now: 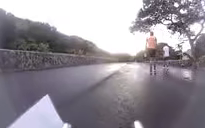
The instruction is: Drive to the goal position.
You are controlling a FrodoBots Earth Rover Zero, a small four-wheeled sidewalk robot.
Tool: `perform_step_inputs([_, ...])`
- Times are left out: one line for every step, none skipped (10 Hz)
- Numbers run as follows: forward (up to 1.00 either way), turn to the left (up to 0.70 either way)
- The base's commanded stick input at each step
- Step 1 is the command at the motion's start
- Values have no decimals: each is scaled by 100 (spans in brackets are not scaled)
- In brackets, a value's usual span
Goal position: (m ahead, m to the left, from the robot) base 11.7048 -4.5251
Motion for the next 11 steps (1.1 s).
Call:
perform_step_inputs([50, 0])
perform_step_inputs([50, 0])
perform_step_inputs([50, 0])
perform_step_inputs([50, 0])
perform_step_inputs([50, 0])
perform_step_inputs([50, 0])
perform_step_inputs([50, 0])
perform_step_inputs([50, 0])
perform_step_inputs([50, 0])
perform_step_inputs([50, 0])
perform_step_inputs([50, 0])
